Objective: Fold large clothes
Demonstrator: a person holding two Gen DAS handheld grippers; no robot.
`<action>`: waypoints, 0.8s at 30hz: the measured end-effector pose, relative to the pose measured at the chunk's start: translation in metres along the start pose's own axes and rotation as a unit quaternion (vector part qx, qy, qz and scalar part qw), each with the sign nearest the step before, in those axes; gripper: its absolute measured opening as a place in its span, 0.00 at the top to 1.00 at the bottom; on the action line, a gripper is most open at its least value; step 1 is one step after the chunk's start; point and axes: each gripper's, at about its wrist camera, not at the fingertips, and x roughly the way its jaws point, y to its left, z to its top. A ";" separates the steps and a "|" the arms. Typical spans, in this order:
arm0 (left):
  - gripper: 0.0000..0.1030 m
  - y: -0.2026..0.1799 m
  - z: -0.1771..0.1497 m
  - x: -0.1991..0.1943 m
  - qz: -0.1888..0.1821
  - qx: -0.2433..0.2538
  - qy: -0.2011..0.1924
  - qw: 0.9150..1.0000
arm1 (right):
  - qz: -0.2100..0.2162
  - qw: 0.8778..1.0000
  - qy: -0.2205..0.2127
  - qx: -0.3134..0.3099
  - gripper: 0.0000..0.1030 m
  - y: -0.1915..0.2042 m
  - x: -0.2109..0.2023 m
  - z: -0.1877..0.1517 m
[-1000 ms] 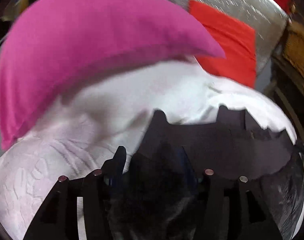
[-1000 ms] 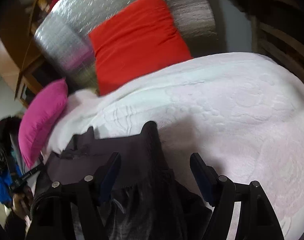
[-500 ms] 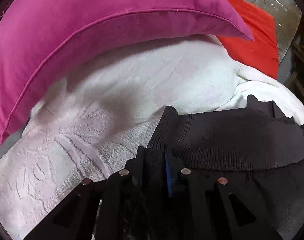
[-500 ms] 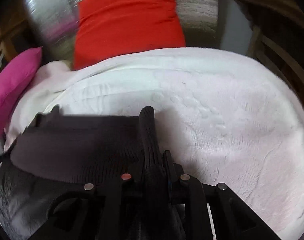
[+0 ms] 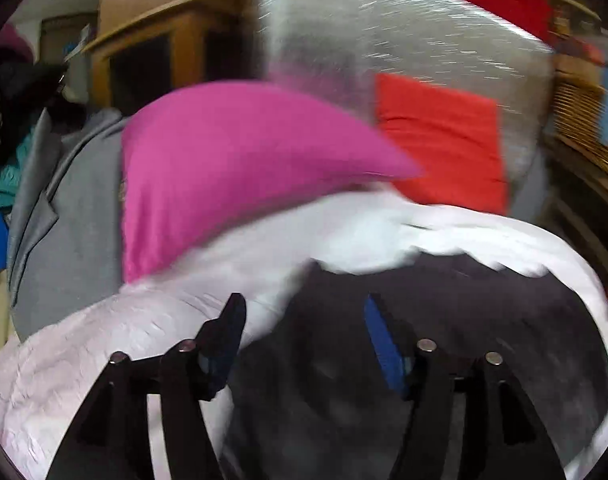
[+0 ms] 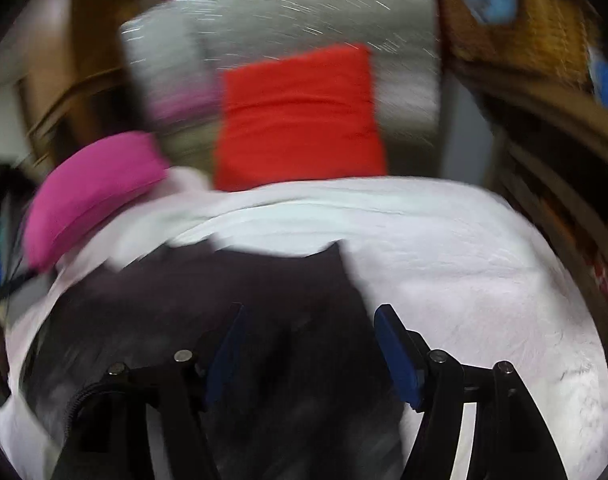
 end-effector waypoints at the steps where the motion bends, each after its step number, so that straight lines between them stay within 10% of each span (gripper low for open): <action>1: 0.37 -0.014 -0.011 -0.010 -0.011 0.017 -0.006 1.000 | 0.005 1.000 -0.003 -0.030 0.25 0.023 -0.004 -0.014; 7: 0.37 -0.082 -0.064 0.017 0.001 0.086 0.049 0.995 | -0.042 0.988 0.008 -0.147 0.25 0.096 0.032 -0.046; 19: 0.33 -0.076 -0.059 0.050 0.031 0.045 0.118 0.992 | -0.078 0.994 0.080 -0.015 0.22 0.053 0.089 -0.022; 24: 0.33 -0.052 -0.054 -0.009 0.043 0.028 0.023 0.998 | -0.060 0.998 0.009 0.014 0.21 0.043 0.015 -0.021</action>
